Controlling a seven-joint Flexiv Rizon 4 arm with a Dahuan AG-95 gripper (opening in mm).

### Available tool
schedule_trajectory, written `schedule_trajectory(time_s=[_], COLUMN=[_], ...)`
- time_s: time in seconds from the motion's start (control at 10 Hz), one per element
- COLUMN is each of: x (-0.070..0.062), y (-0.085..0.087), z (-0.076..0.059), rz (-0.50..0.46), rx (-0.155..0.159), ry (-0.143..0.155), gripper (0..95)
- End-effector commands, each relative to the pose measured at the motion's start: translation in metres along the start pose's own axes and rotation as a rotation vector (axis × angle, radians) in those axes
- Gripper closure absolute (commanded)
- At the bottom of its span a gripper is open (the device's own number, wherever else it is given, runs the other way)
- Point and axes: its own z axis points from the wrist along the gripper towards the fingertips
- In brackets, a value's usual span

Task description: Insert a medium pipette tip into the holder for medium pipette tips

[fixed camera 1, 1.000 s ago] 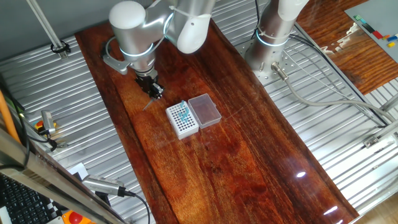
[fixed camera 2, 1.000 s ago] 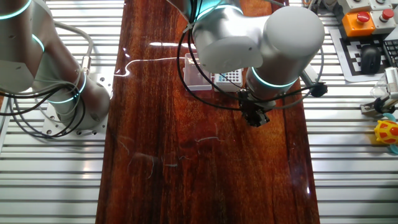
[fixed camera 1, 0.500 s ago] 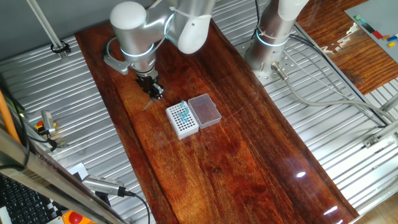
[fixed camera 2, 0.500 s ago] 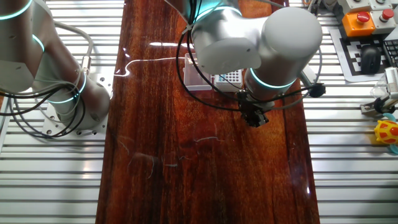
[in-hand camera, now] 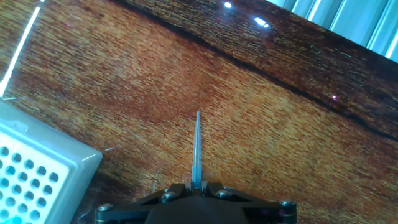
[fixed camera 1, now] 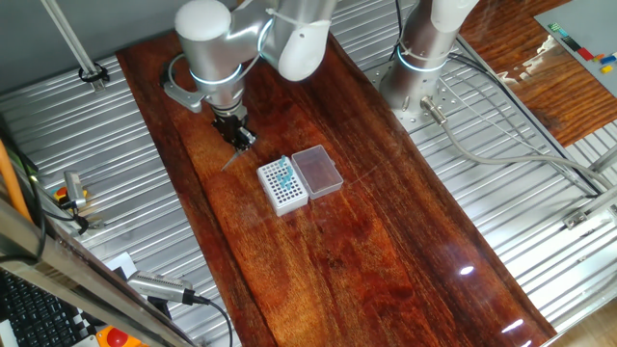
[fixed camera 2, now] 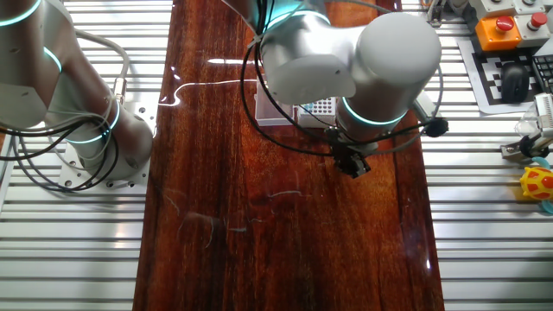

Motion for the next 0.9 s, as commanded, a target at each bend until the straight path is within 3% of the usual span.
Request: schedule_trajectory(time_s=[0.1, 0.3, 0.6, 0.9], x=[0.003, 0.007, 0.018, 0.018], y=[0.002, 0.000, 0.000, -0.001], z=[-0.009, -0.020, -0.061, -0.066], rz=[-0.002, -0.019, -0.067, -0.108], rx=[0.003, -0.001, -0.010, 0.004], ry=[0.005, 0.013, 0.020, 0.027], gripper=[95.0, 95.0, 95.0, 95.0])
